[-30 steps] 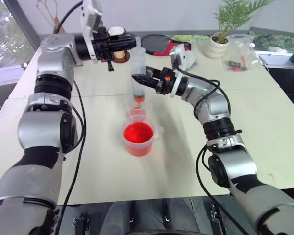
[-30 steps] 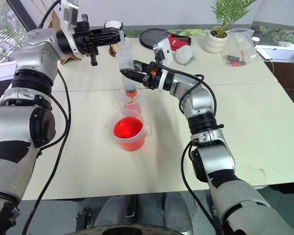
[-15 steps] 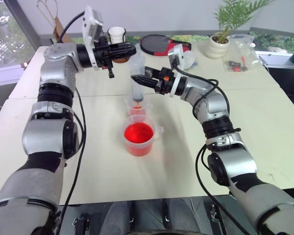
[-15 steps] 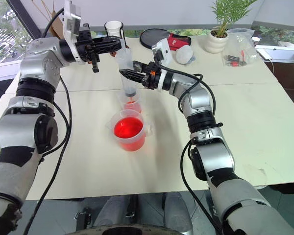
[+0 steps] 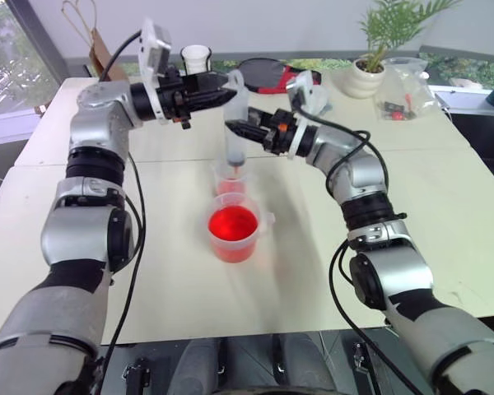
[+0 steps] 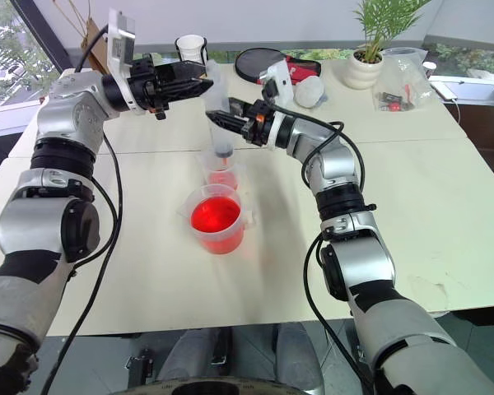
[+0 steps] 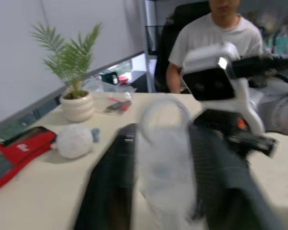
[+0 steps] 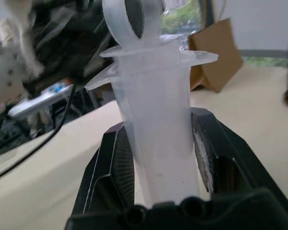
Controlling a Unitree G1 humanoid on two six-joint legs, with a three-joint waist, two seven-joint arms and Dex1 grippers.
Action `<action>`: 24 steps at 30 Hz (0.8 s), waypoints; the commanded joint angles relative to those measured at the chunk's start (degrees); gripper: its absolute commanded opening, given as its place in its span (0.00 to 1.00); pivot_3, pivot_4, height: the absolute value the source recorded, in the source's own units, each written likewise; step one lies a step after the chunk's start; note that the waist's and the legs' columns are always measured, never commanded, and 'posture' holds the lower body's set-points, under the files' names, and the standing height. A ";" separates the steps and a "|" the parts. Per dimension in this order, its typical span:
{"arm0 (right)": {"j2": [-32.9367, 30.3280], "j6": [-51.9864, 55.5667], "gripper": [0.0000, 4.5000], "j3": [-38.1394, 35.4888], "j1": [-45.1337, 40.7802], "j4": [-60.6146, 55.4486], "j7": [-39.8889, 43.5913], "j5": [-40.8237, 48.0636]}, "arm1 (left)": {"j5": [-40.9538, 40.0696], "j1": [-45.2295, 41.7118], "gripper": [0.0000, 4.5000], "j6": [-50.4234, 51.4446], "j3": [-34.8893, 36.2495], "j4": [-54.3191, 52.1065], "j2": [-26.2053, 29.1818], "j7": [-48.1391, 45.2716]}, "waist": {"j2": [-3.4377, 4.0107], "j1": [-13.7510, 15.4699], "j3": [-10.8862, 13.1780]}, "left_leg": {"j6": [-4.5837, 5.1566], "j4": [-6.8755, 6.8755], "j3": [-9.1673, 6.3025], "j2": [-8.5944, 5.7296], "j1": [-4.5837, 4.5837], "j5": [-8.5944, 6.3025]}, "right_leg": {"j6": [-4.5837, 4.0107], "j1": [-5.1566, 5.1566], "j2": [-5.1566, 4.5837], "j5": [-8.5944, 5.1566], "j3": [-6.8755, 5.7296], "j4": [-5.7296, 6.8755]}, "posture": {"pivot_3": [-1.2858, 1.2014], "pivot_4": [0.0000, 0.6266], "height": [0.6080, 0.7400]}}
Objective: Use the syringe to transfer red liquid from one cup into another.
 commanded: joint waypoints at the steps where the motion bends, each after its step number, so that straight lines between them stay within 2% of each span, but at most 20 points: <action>1: 0.87 -1.53 0.31 -1.62 -3.13 -7.58 0.48 2.83 | -0.90 -1.47 0.85 2.66 1.03 0.12 1.34 0.74 | 0.01 -0.05 0.00 | 0.00 -0.01 0.01 -0.01 0.00 0.00 | 0.00 -0.01 -0.01 0.00 0.00 0.00 | 0.52 0.24 1.00; 6: 0.81 0.68 0.31 -1.56 -1.44 -11.16 -0.15 3.69 | -1.41 -0.48 0.85 5.08 1.79 -0.56 4.96 0.28 | 0.00 -0.04 0.00 | 0.00 -0.01 0.00 0.00 0.00 0.00 | 0.00 -0.02 0.00 0.00 0.00 0.03 | 0.52 0.24 1.00; 10: 1.00 2.29 0.31 -1.91 0.06 -13.37 -1.47 4.58 | -2.29 3.00 0.85 8.69 2.71 -2.48 9.87 -0.31 | 0.01 -0.34 0.00 | 0.00 -0.04 0.01 0.00 0.01 0.00 | 0.00 -0.04 0.00 0.00 0.02 0.03 | 0.52 0.24 1.00; 16: 0.20 7.25 0.31 -6.63 -0.31 -13.47 -5.92 8.96 | -5.34 13.08 0.85 15.50 4.40 -14.60 12.45 2.35 | 0.00 0.36 0.00 | -0.03 0.01 -0.05 -0.03 0.01 0.02 | 0.00 -0.01 -0.08 0.00 0.02 0.06 | 0.52 0.24 1.00; 18: -2.18 13.41 0.31 -9.99 -1.51 -12.98 -9.47 11.66 | -7.20 17.01 0.85 18.59 5.25 -21.00 12.48 4.16 | 0.00 0.69 0.00 | -0.03 0.03 -0.07 -0.08 0.00 0.02 | 0.00 0.03 -0.17 0.00 0.02 0.05 | 0.52 0.24 1.00; 20: -6.39 24.26 0.31 -14.02 -4.11 -11.69 -15.10 14.76 | -9.13 21.34 0.85 21.89 5.54 -28.73 12.74 5.78 | 0.00 1.11 0.00 | -0.03 0.03 -0.10 -0.11 -0.01 0.01 | -0.01 0.05 -0.23 0.00 0.07 0.03 | 0.52 0.24 1.00; 24: -17.58 44.60 0.31 -17.39 -9.23 -6.07 -22.57 15.46 | -11.31 28.68 0.85 26.25 4.96 -42.47 14.11 8.55 | 0.01 1.94 0.01 | -0.04 -0.04 -0.09 -0.13 -0.04 0.00 | -0.03 -0.03 -0.47 0.00 0.09 -0.12 | 0.52 0.24 1.00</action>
